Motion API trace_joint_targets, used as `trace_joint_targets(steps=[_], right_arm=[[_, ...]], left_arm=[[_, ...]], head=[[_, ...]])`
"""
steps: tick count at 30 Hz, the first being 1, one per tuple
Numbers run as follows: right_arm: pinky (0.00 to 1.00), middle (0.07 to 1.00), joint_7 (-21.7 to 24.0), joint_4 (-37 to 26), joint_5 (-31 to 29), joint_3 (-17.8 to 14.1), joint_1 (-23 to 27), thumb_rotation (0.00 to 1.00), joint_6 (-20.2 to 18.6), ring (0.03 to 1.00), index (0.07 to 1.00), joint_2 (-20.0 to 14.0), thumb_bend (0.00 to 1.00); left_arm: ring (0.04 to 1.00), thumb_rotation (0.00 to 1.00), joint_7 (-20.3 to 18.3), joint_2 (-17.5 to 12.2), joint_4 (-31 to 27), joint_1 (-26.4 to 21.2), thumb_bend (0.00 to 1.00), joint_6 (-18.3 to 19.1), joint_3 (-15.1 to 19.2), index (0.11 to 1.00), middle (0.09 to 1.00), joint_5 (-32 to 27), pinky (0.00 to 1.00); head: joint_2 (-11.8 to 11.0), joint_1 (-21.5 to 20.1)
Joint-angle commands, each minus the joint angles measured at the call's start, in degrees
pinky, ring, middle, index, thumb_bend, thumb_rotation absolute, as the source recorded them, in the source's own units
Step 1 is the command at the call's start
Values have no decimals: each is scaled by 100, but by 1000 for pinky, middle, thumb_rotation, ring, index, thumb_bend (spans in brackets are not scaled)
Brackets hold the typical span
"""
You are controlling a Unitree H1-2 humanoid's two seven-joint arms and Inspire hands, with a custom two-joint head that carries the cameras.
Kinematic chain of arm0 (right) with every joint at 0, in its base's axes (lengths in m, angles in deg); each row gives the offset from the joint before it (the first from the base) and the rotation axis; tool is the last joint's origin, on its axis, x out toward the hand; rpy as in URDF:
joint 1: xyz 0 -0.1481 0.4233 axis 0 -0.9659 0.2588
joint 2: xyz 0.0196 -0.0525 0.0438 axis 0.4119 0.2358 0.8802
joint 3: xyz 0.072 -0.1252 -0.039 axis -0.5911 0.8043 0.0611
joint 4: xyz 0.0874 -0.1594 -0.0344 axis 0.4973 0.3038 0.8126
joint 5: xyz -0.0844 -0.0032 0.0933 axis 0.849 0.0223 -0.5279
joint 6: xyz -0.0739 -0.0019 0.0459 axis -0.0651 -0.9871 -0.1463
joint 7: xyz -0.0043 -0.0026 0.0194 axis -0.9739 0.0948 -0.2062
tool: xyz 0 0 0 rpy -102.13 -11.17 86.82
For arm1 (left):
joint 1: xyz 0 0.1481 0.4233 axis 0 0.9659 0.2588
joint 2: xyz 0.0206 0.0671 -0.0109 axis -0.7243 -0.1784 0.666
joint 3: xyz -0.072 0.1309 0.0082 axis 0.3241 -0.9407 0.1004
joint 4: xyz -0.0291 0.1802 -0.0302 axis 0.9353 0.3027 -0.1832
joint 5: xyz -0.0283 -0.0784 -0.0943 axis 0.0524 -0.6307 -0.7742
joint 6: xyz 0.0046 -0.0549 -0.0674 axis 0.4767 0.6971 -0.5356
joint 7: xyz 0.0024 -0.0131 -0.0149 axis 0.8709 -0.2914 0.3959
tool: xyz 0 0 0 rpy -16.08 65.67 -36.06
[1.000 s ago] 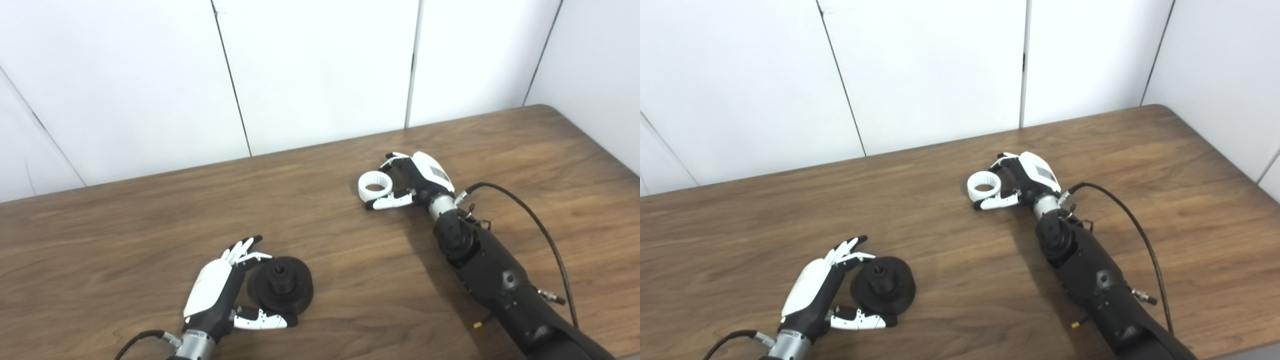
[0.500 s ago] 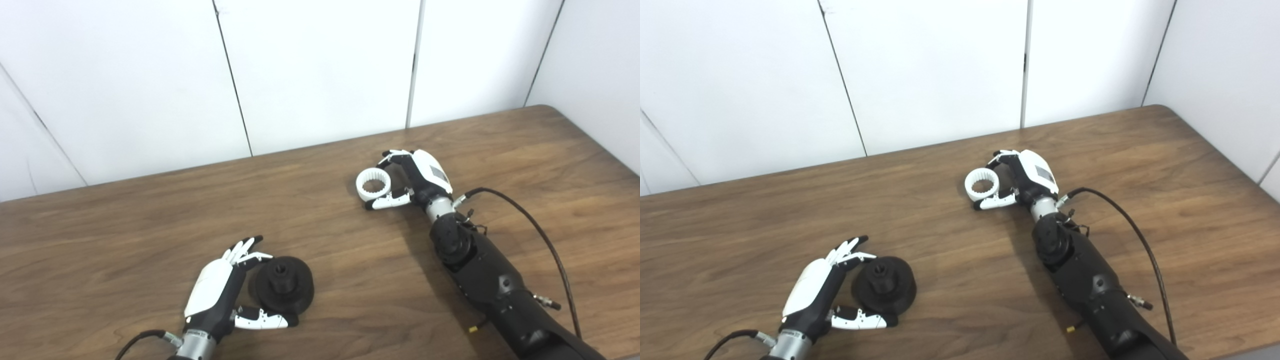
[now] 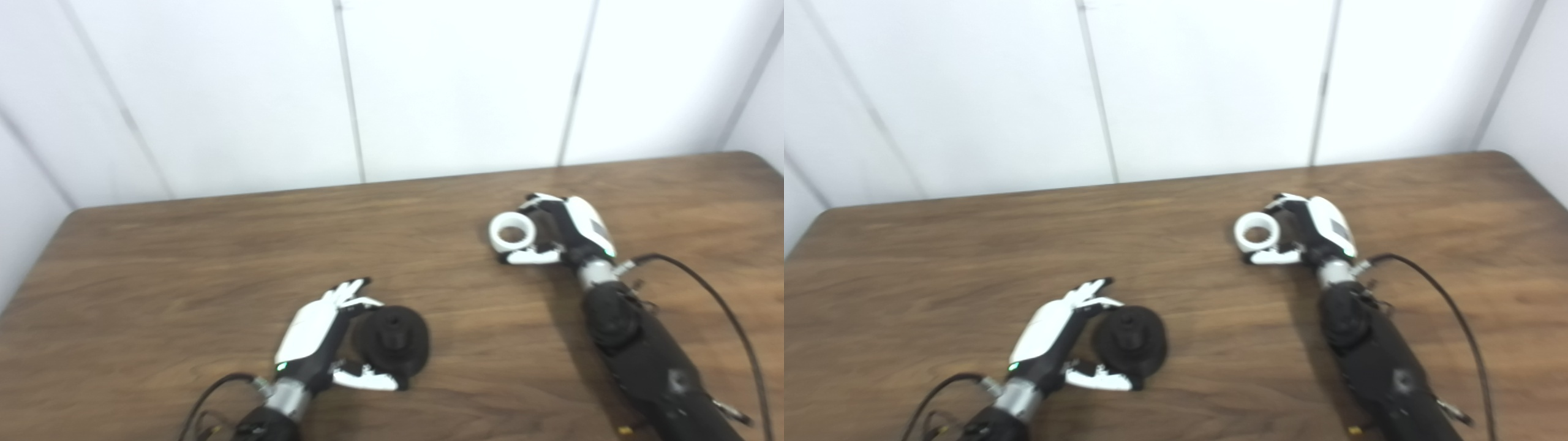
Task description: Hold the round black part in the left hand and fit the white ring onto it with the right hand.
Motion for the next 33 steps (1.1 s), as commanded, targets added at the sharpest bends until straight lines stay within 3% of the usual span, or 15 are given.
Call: trace_joint_targets(steps=[1, 8, 15, 30, 33], right_arm=[[984, 837, 55, -6, 42, -33, -11, 136, 78, 908, 485, -217, 521], [1000, 837, 95, -60, 46, -18, -56, 138, 136, 911, 486, -276, 522], [953, 839, 77, -445, 19, -66, -173, 139, 211, 916, 484, -232, 522], [817, 839, 550, -2559, -189, -253, -761, 139, -240, 904, 482, 239, 523], [822, 836, 644, -2880, -222, -262, -813, 138, -175, 905, 482, 283, 523]], left_arm=[[983, 309, -66, 33, 217, -56, 934, 102, -167, 611, 966, 309, 989], [992, 301, -57, 36, 233, -79, 936, 170, -200, 611, 971, 306, 990], [991, 288, -65, 9, 181, -68, 929, 176, -205, 613, 971, 299, 992], [988, 297, -75, 4, 197, -101, 927, 196, -216, 614, 970, 296, 995], [988, 298, -68, 9, 210, -108, 927, 196, -215, 613, 970, 290, 995]], head=[[1, 24], [10, -26], [31, -47], [37, -107], [39, -120]])
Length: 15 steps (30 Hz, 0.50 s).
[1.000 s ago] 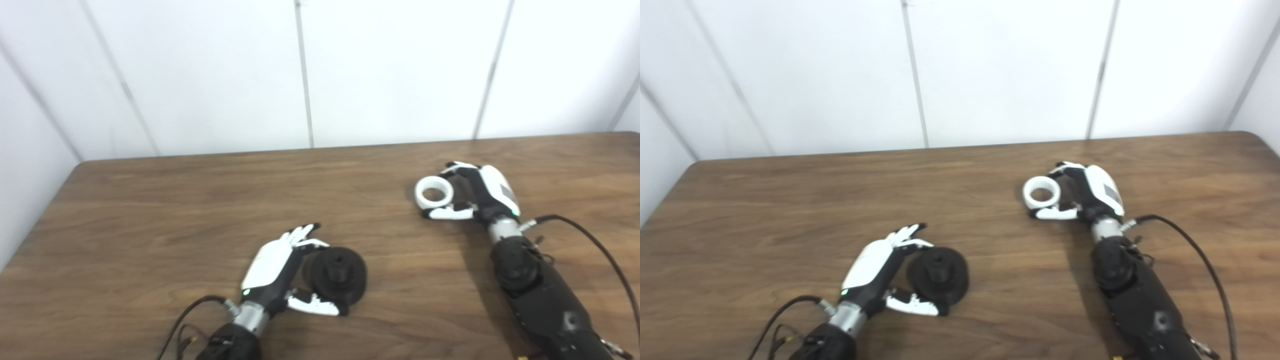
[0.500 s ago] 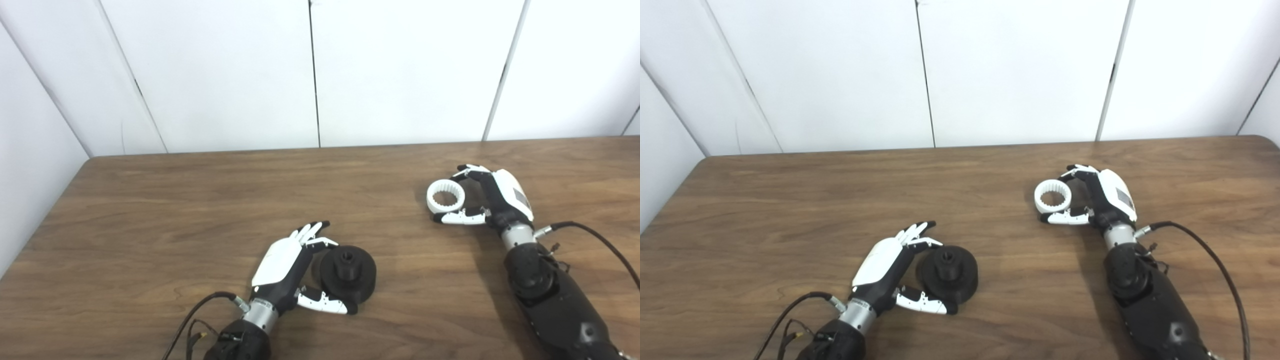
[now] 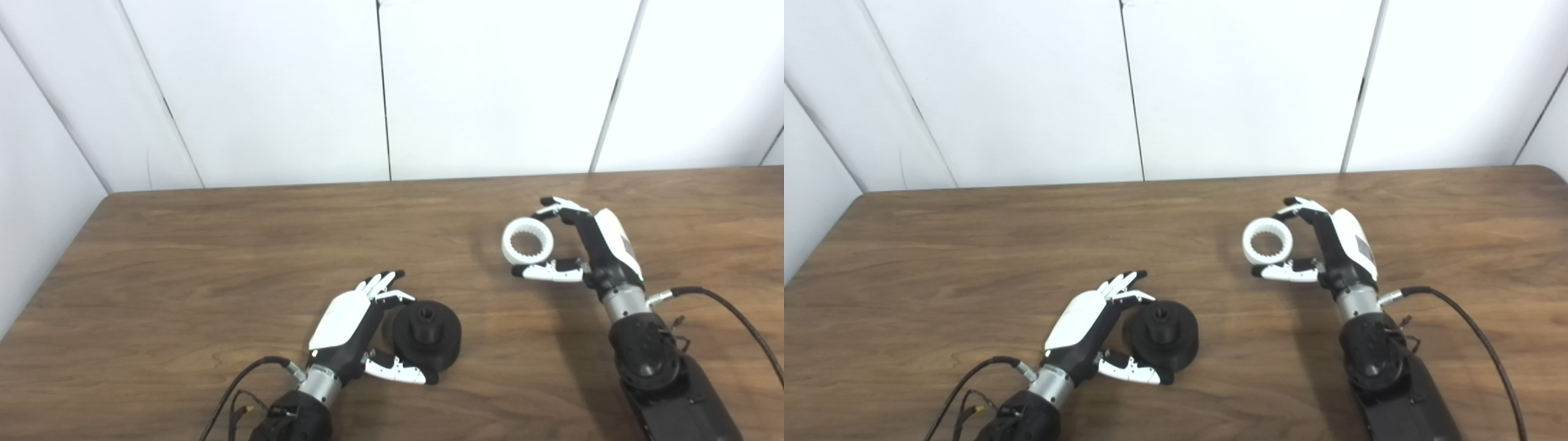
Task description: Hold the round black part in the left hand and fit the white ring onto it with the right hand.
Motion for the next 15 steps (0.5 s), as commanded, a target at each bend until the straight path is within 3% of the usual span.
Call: trace_joint_targets(steps=[1, 7, 15], right_arm=[[823, 834, 48, -364, -43, -86, 133, 138, 109, 903, 482, -13, 523], [873, 839, 336, -894, -174, -114, 90, 139, 0, 915, 482, 55, 523], [866, 836, 698, -1454, -141, 7, 8, 140, -133, 912, 481, 161, 523]], left_arm=[[988, 300, -133, -35, 159, -45, 928, 113, -124, 612, 970, 263, 995], [991, 306, -106, -28, 194, -62, 926, 83, -128, 612, 971, 259, 997], [990, 316, -105, -24, 197, -74, 927, 63, -128, 611, 974, 237, 995]], head=[[5, -1], [5, -16], [14, -8]])
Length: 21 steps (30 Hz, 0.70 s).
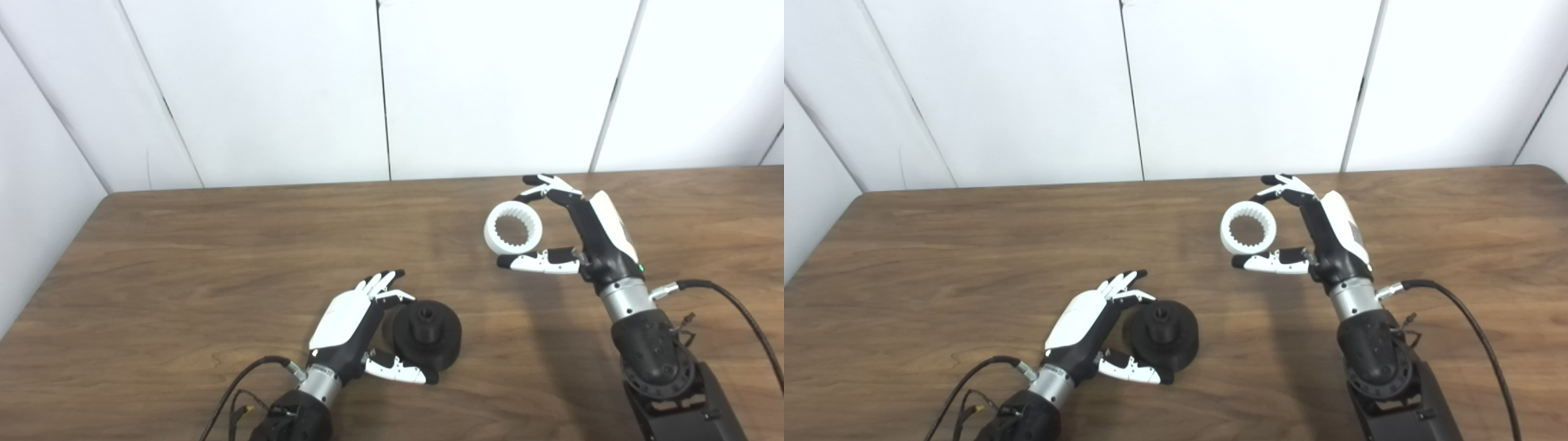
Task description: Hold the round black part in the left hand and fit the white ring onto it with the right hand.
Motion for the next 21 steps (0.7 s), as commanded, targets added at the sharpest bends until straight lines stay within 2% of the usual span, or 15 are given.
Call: trace_joint_targets(steps=[1, 5, 11, 18, 21], right_arm=[[866, 834, 92, -345, 32, 13, 156, 140, 6, 912, 481, 41, 523], [831, 821, 324, -692, 73, 149, 78, 142, -116, 896, 480, 133, 524], [831, 821, 604, -1042, 109, 364, -112, 142, -248, 904, 481, 308, 523], [790, 811, 656, -1139, 330, 597, -357, 146, -191, 880, 481, 496, 523], [814, 812, 661, -1127, 271, 663, -451, 145, -176, 887, 480, 608, 523]], left_arm=[[989, 314, -103, -23, 184, -64, 929, 55, -120, 610, 972, 231, 993], [987, 296, -96, -23, 186, -67, 929, 56, -115, 609, 970, 234, 991], [989, 294, -98, -1, 177, -70, 930, 77, -122, 608, 972, 243, 992], [992, 310, -130, 4, 151, -70, 926, 105, -129, 608, 973, 244, 993], [991, 304, -134, -2, 134, -69, 928, 109, -127, 608, 971, 245, 995]], head=[[6, 1], [17, -10], [17, 1], [31, 4], [51, 9]])
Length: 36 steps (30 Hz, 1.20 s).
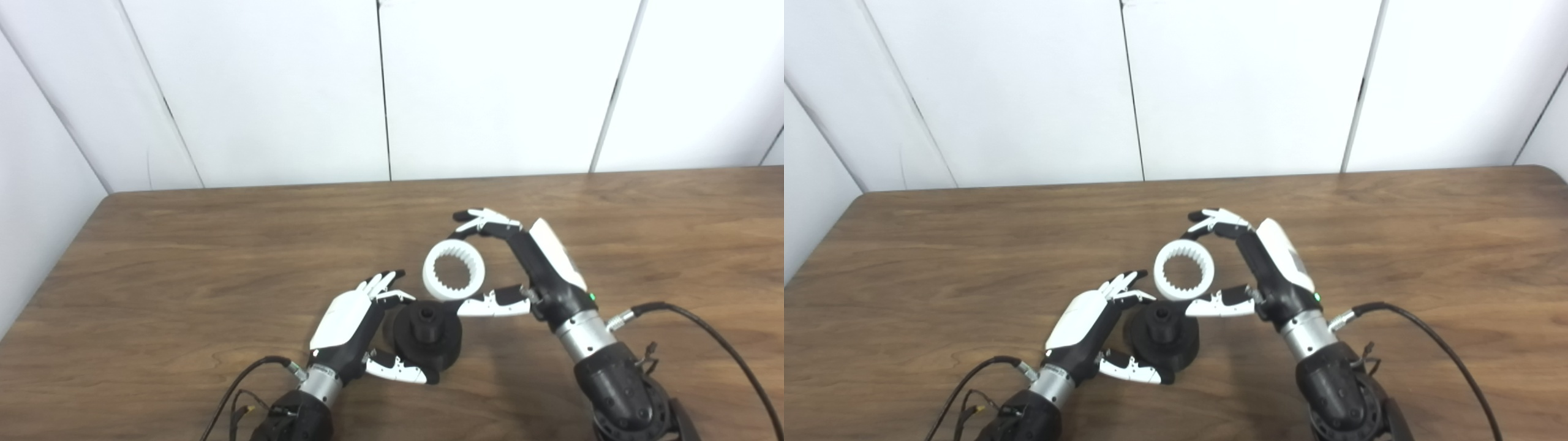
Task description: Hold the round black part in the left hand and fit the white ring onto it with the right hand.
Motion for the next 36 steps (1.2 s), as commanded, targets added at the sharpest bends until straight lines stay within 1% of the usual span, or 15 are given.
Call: trace_joint_targets(steps=[1, 7, 13, 20, 23, 29, 36], right_arm=[[818, 812, -7, -183, -21, 59, 97, 145, 142, 889, 480, 144, 523], [819, 818, 21, -102, 128, 182, 26, 147, 67, 890, 480, 238, 522], [859, 816, 207, -23, 24, 138, 105, 145, -266, 906, 480, 327, 522], [817, 817, 354, 68, 86, 124, 312, 144, -470, 895, 480, 303, 523], [820, 818, 410, 75, 45, 136, 323, 143, -538, 897, 480, 313, 523], [819, 815, 429, 124, 56, 157, 300, 142, -531, 891, 480, 310, 523], [821, 818, 456, 219, 81, 191, 244, 142, -471, 890, 480, 222, 523]], left_arm=[[991, 303, -134, -13, 126, -66, 928, 99, -124, 608, 971, 245, 996], [993, 307, -129, -1, 133, -65, 930, 94, -124, 606, 973, 232, 1000], [994, 305, -157, 1, 98, -61, 929, 130, -125, 607, 973, 234, 1000], [994, 312, -140, -6, 89, -43, 928, 129, -137, 608, 973, 269, 997], [994, 309, -150, -5, 71, -34, 925, 142, -139, 609, 974, 266, 998], [990, 302, -132, 6, 51, -23, 929, 132, -129, 606, 970, 245, 995], [991, 310, -145, -5, 37, -28, 926, 149, -141, 609, 971, 273, 992]], head=[[8, 7], [24, 23], [42, 37], [52, 47], [77, 54], [93, 63], [114, 61]])
